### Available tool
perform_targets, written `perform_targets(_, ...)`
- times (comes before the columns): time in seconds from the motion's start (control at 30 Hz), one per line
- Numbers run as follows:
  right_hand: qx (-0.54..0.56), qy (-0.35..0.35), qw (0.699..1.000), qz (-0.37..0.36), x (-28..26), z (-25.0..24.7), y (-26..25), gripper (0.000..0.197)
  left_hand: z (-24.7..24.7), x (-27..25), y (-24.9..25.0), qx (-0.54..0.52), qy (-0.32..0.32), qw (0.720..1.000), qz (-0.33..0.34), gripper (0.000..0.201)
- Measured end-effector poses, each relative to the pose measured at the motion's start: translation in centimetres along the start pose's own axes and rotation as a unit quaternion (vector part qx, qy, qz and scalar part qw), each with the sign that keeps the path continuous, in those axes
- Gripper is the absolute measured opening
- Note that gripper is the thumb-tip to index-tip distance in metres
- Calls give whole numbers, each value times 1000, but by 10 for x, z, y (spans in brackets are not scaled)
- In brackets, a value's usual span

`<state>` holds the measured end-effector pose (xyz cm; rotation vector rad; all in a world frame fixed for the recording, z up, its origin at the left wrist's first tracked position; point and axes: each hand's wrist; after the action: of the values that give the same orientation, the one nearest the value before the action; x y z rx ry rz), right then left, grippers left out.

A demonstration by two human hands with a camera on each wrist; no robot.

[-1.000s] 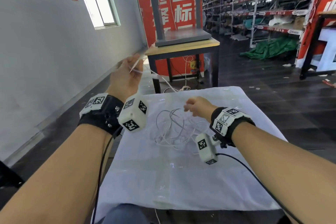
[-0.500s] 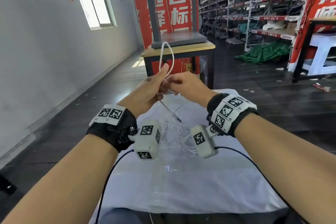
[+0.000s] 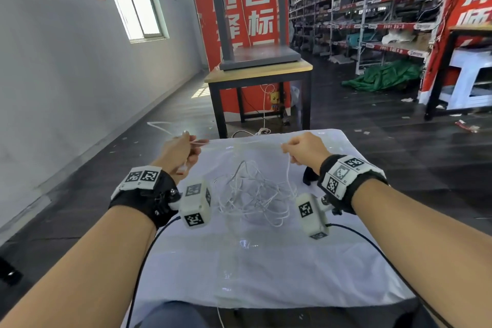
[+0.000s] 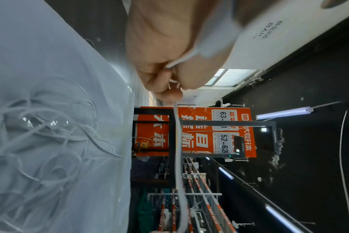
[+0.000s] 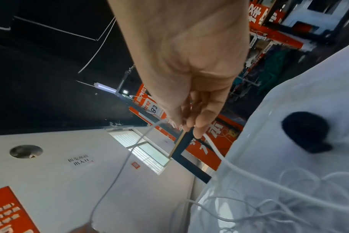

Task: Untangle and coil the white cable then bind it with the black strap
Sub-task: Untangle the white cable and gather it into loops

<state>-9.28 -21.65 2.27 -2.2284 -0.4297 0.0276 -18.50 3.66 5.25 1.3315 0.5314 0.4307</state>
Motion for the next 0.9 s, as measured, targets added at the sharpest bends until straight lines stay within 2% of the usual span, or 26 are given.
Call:
perform_targets(0.1,64,81,993,-54,4,-2,-23,24,2,-3,-11,76,-10,997,-21,35)
perform_targets(0.17,62,145,982,-102,10,-6,-39,28,5,-8,-14,106,-34,993,-45,40)
perform_targets(0.2,51,151,981,-114,16,-8,-44,34,5,-8,-16,131,-46,988,-64,45)
perform_targets(0.27,35,87,989,-112,27,-6,-47,55,6,-9,-21,174,-70,976,-107,56)
perform_targets(0.33,41,-31,997,-59,29,4,-42,80,6,-10,-27,198,-90,966,-137,61)
perform_targets(0.37,21,-72,997,-27,28,8,-36,83,7,-11,-30,202,-92,965,-141,59)
perform_targets(0.43,-46,-136,989,40,22,16,-22,64,8,-13,-36,186,-65,971,-132,55)
perform_targets(0.5,-96,-193,973,77,15,20,-10,20,9,-13,-39,168,-22,979,-112,59)
perform_targets(0.53,-110,-198,970,84,12,20,-6,9,9,-13,-40,166,-4,981,-103,63)
perform_targets(0.57,-115,-186,972,82,10,21,-2,10,10,-13,-42,169,8,981,-96,66)
perform_targets(0.6,-111,-163,978,69,11,21,2,20,10,-13,-43,174,18,981,-88,66)
perform_targets(0.67,-67,-122,990,36,13,22,5,34,11,-10,-48,185,30,980,-71,57)
perform_targets(0.77,48,-110,993,-15,7,23,-6,32,21,-3,-55,209,34,977,13,39)
perform_targets(0.83,75,-94,992,-48,8,26,-14,30,32,-4,-54,222,42,971,75,30)
perform_targets(0.9,86,-63,992,-70,10,29,-19,27,42,-9,-50,221,14,969,113,26)
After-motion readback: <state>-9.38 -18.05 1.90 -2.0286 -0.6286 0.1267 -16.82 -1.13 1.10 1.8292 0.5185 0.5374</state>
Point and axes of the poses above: each hand's wrist, its own x-axis towards the middle knuckle, its own z-axis out of the palm, y = z × x, and after that the axes turned 4 degrees about -x, right-handed
